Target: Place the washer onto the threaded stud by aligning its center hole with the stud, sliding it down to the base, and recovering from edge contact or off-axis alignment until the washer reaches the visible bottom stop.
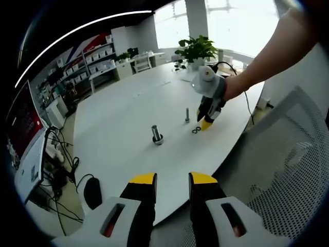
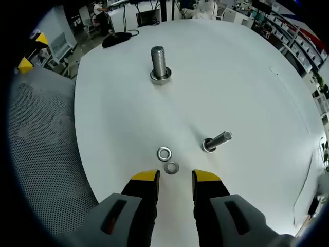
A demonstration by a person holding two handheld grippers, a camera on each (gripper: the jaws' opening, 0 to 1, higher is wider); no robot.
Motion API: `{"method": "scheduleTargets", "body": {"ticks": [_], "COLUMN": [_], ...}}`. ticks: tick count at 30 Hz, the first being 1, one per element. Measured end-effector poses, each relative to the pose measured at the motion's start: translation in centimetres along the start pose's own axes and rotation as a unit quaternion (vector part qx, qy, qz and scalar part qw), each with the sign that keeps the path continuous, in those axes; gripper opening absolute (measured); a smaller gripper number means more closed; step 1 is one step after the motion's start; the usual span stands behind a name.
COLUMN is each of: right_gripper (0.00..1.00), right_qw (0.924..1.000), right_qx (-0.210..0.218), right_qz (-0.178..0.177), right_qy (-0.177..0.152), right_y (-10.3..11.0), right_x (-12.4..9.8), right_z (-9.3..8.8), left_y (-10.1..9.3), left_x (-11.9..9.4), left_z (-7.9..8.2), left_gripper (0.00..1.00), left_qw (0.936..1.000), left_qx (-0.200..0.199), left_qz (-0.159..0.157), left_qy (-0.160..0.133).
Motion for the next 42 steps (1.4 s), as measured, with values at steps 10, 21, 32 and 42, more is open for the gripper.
{"method": "scheduleTargets", "body": {"ticks": [10,21,32,42], "right_gripper": [0.27,0.21,0.15,0.15], "right_qw": [0.9999,0.9983,0.9886,0.9792], "right_qx": [-0.012,-0.040,-0.093,-0.092], "right_qz": [0.008,0.027,0.034,0.023], "right_qy": [0.009,0.033,0.113,0.179], "right_y": [0.0,-0.5,0.4,0.6], "right_x": [1.2,1.2,1.2,0.9], "right_z": [0.5,0.5,1.1,1.2], "left_y": [0.3,0.3,0.3,0.3], "left_x": [-0.5,-0.2,0.0,-0.1], "left_z": [0.8,0.3,0.0,0.2], "left_gripper": [0.23,0.21,0.20,0.19], "left_qw": [0.9996,0.9998,0.9999,1.0000], "left_qx": [-0.006,0.003,0.003,0.001], "left_qz": [0.008,0.003,-0.001,0.004], "left_qy": [-0.025,-0.018,-0.010,-0.007]}}
Point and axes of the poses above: the point that each gripper's makers call its tool centre point, and the gripper's own axes: x roughly forward along the fingers, y roughly to its left, z roughly out of its top, the point moved 2 cm from there along -x, roughly backward along the fingers, and after that the axes turned 5 degrees about -y, right-handed, at the moved point
